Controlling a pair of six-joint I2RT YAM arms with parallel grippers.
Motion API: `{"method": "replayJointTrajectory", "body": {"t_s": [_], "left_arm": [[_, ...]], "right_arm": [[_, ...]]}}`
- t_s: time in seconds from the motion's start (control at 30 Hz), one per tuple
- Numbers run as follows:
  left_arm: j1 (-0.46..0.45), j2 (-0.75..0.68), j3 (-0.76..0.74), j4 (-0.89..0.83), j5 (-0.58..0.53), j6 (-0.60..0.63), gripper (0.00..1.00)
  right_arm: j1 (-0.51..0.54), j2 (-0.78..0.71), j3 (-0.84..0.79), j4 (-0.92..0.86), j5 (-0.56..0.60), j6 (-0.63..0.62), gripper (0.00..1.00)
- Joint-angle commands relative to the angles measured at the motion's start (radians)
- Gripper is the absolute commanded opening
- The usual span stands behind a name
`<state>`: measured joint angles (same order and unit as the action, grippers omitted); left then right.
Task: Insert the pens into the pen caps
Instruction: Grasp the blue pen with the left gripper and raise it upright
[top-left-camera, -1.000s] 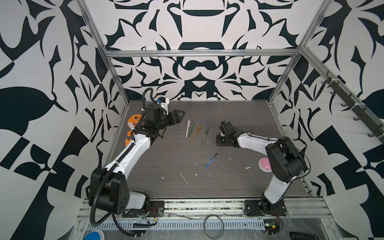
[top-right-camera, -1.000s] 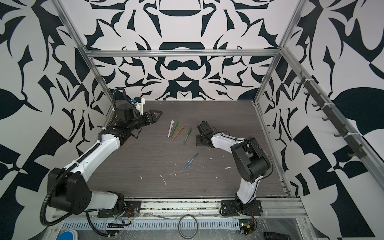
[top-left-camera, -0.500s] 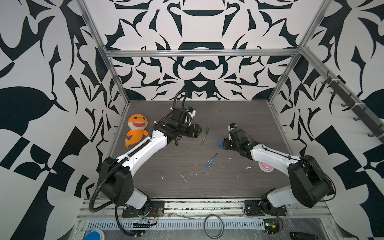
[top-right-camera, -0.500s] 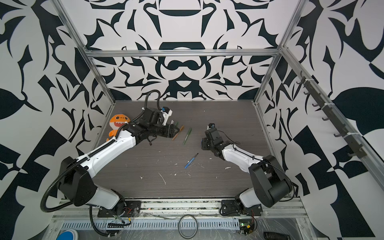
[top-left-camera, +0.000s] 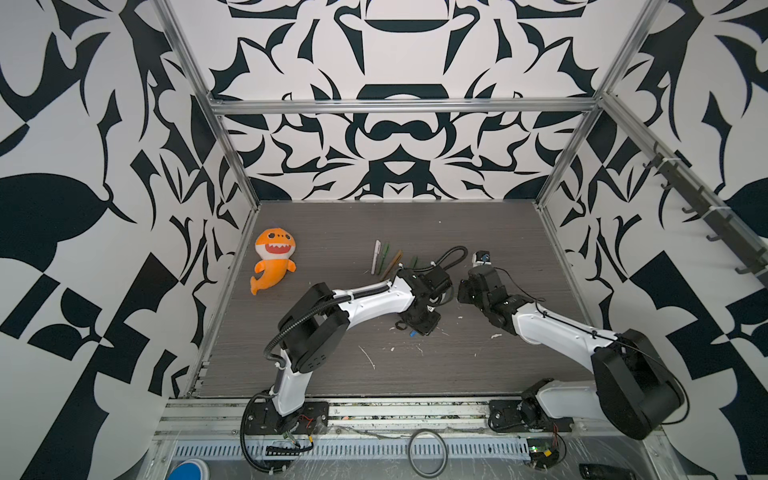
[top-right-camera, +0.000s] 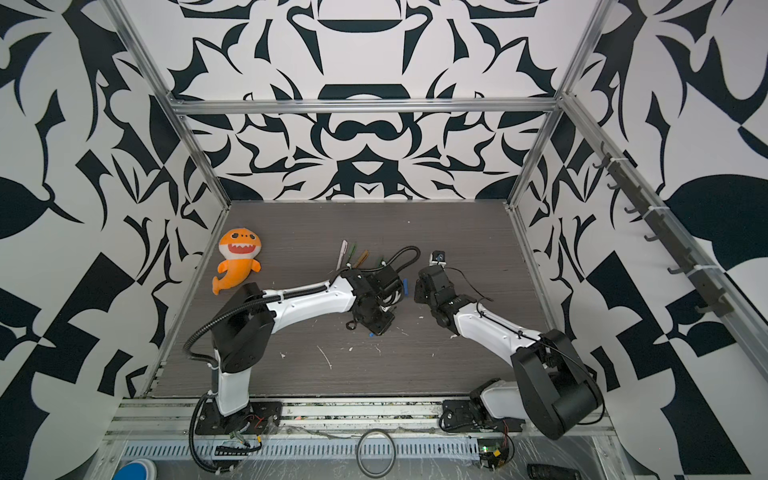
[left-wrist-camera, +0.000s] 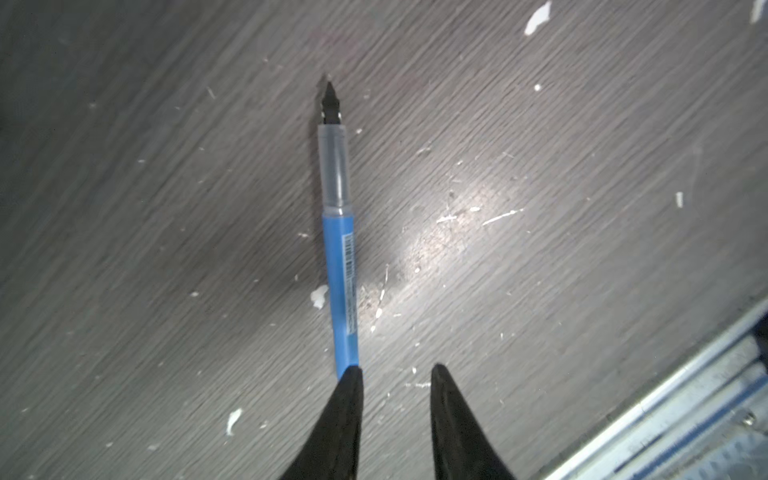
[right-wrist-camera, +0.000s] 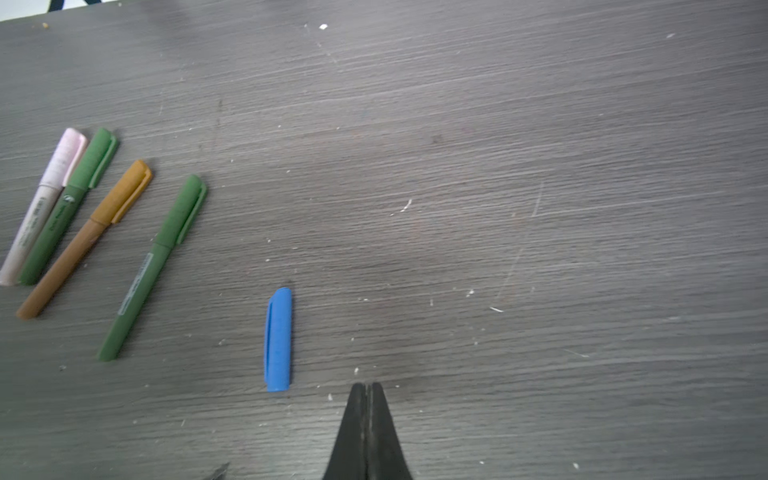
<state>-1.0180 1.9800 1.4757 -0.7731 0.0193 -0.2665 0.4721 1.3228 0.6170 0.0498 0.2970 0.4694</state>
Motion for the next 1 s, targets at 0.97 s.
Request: {"method": "replayJointTrajectory", "body": {"t_s": [0.97], "left_arm": [[0.008,0.049,-0.05,0.036,-0.127,-0.008,0.01]], "right_arm": [[-0.005,-0.082,-0.028,0.066,0.024,0.016,0.05]]}}
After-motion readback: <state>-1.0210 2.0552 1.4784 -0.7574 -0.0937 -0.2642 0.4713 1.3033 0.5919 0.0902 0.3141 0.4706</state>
